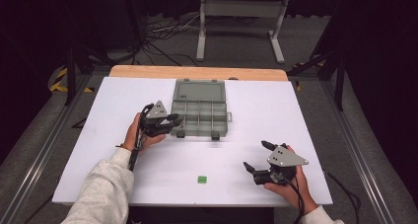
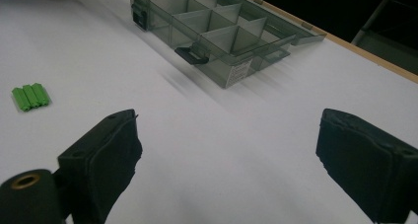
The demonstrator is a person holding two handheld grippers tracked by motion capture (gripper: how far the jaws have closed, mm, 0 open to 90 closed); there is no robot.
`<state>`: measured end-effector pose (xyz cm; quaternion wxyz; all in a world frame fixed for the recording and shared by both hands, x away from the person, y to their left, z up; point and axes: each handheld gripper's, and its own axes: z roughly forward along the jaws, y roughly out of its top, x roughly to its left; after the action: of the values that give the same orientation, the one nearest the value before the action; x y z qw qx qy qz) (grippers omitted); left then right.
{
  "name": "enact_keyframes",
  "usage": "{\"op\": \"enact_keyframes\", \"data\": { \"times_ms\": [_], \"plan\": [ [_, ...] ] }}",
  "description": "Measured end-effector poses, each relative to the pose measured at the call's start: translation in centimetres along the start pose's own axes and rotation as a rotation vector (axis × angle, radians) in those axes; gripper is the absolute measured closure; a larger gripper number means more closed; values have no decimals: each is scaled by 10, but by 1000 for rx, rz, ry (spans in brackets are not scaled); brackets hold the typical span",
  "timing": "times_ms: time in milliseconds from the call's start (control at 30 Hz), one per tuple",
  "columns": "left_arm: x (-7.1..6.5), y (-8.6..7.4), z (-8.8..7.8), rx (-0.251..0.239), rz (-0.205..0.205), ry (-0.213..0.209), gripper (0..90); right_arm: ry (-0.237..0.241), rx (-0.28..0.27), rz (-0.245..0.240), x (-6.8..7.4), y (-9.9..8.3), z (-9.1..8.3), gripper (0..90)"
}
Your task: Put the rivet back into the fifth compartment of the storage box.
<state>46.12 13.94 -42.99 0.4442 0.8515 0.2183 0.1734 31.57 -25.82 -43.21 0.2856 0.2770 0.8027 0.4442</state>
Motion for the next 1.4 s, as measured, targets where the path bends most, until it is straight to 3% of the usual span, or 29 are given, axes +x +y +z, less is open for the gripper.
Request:
{"op": "enact_keyframes", "data": {
  "times_ms": [200, 667, 933, 1167, 1400],
  "plan": [
    [0, 1, -12, -32, 0, 6, 694, 2, -1, 0, 0, 1, 1, 96],
    [-14, 1, -57, -114, 81, 55, 662, 21, -1, 2, 0, 5, 11, 98],
    [-27, -1, -71, -114, 129, 76, 625, 19, -5, 4, 0, 6, 11, 99],
    [-36, -15, -87, -113, 137, 91, 583, 17, -1, 12, -2, 7, 13, 97],
    [-43, -39, -93, -97, 110, 106, 535, 16, 9, 16, -1, 7, 12, 93]
  ]
}}
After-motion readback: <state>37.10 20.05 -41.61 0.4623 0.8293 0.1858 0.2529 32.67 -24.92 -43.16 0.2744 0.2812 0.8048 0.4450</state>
